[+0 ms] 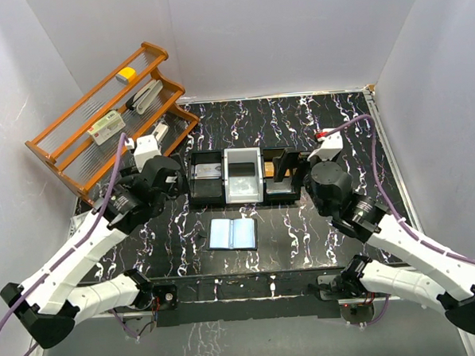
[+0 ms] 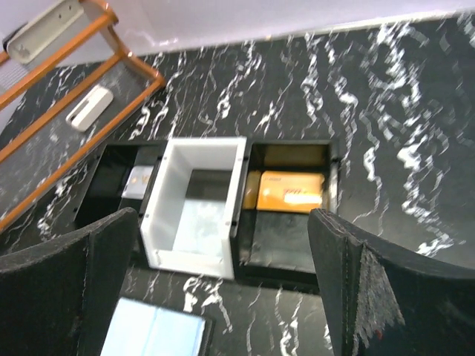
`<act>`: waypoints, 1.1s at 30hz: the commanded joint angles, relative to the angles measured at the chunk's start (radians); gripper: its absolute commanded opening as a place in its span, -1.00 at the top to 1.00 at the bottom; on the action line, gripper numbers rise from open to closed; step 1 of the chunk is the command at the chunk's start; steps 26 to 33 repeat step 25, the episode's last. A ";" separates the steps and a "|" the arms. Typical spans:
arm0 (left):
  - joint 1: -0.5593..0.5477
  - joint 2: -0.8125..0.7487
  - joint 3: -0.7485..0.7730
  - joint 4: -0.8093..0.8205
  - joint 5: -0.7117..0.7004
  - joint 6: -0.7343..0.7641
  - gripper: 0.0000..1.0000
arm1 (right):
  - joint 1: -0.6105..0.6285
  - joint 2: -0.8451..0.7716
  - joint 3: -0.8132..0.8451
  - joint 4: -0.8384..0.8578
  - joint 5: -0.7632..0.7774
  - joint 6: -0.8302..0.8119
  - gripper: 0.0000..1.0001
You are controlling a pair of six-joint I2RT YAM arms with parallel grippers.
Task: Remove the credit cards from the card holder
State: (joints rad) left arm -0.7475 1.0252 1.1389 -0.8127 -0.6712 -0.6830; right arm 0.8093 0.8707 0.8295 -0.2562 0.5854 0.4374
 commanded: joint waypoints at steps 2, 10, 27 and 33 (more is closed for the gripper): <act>0.067 -0.042 0.053 -0.031 -0.078 0.134 -0.97 | -0.001 -0.047 0.001 0.193 0.141 -0.235 -0.96; 0.294 0.025 0.130 -0.043 0.150 0.186 -0.97 | -0.064 0.063 0.127 0.080 0.168 -0.276 -0.96; 0.293 0.095 0.333 -0.117 0.048 0.131 -0.97 | -0.100 0.054 0.240 -0.017 0.009 -0.210 -0.96; 0.293 0.095 0.333 -0.117 0.048 0.131 -0.97 | -0.100 0.054 0.240 -0.017 0.009 -0.210 -0.96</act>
